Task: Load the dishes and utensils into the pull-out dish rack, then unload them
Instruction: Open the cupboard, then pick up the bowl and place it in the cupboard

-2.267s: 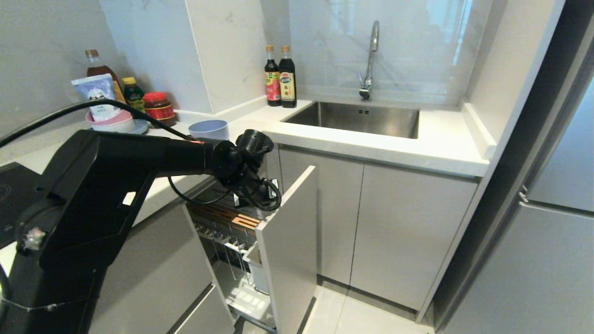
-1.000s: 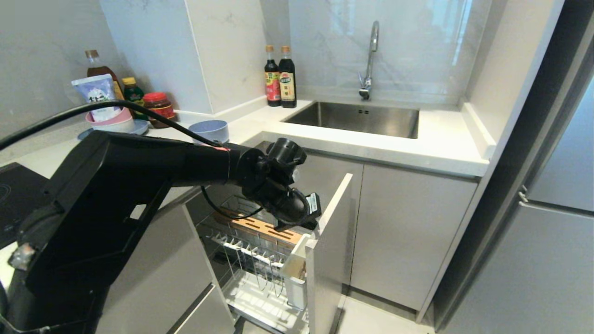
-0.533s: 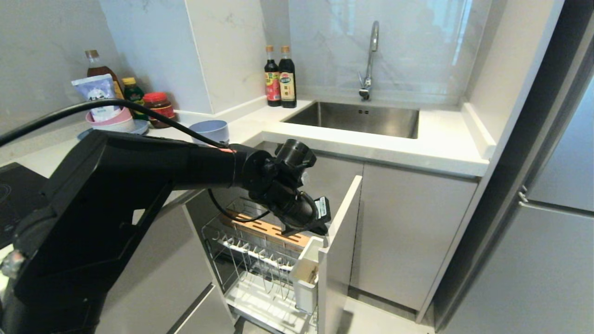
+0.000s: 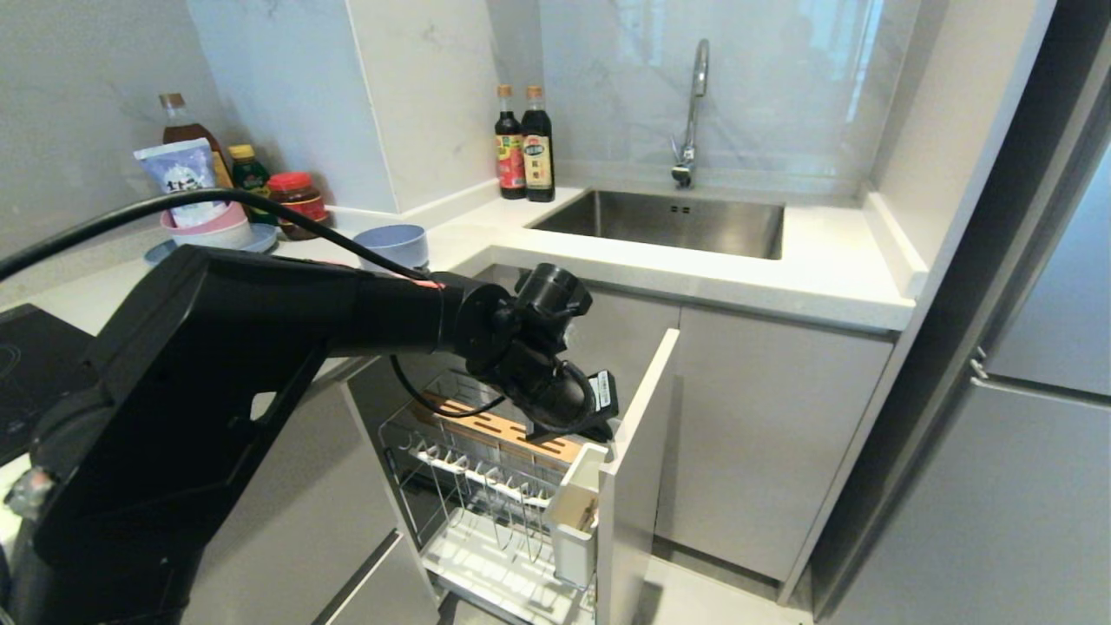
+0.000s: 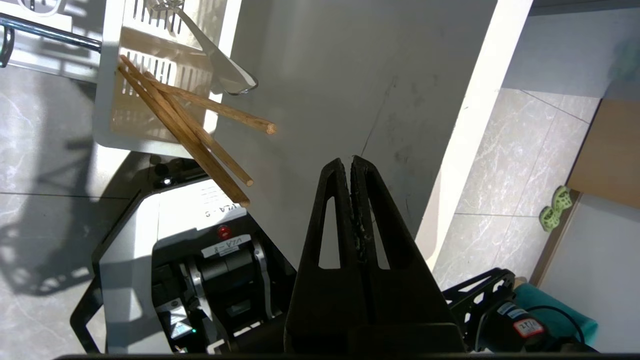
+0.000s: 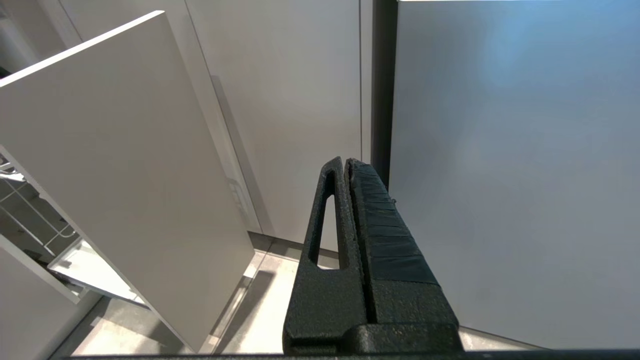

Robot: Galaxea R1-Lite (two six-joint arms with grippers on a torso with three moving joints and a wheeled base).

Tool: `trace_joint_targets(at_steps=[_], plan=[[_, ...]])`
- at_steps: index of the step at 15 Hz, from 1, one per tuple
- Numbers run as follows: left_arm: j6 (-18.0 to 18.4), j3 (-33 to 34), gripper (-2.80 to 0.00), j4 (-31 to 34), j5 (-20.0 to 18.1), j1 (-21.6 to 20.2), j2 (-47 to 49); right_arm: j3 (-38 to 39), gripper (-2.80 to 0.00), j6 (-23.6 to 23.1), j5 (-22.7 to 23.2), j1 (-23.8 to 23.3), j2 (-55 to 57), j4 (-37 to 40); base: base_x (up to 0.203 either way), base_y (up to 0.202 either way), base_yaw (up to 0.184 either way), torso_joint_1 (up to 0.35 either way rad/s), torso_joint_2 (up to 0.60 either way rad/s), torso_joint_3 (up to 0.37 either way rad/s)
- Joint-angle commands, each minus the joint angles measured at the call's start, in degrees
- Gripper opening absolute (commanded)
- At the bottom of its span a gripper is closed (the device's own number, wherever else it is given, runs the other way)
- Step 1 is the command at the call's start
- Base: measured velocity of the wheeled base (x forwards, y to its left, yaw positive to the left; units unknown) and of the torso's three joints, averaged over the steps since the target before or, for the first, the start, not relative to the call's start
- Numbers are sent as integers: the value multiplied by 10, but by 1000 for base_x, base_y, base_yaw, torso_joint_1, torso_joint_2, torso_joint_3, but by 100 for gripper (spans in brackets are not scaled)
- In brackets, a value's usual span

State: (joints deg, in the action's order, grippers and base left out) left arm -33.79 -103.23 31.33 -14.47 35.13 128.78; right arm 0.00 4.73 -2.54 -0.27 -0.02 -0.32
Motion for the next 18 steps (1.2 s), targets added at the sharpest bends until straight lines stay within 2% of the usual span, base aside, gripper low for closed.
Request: trace_joint_targets(at_steps=[1,6,13,15,18], plan=[[0,-1,-280,1,4,-6,-1,0,-280,0,0,0,-2,0,0,0,0,0,0,0],[6,-16,-280,-4,53,-58,-65,0,-280,0,0,0,-2,0,0,0,0,0,0,0],[41,-18,-280,-4,70,-164,-293,0,-280,0,0,0,-2,0,0,0,0,0,0,0],[62,-3,-280,-3,78,-182,-373,0,-280,0,0,0,-2,0,0,0,0,0,0,0],[116,42,-280,-3,84,-206,-508,0,-280,0,0,0,-2,0,0,0,0,0,0,0]])
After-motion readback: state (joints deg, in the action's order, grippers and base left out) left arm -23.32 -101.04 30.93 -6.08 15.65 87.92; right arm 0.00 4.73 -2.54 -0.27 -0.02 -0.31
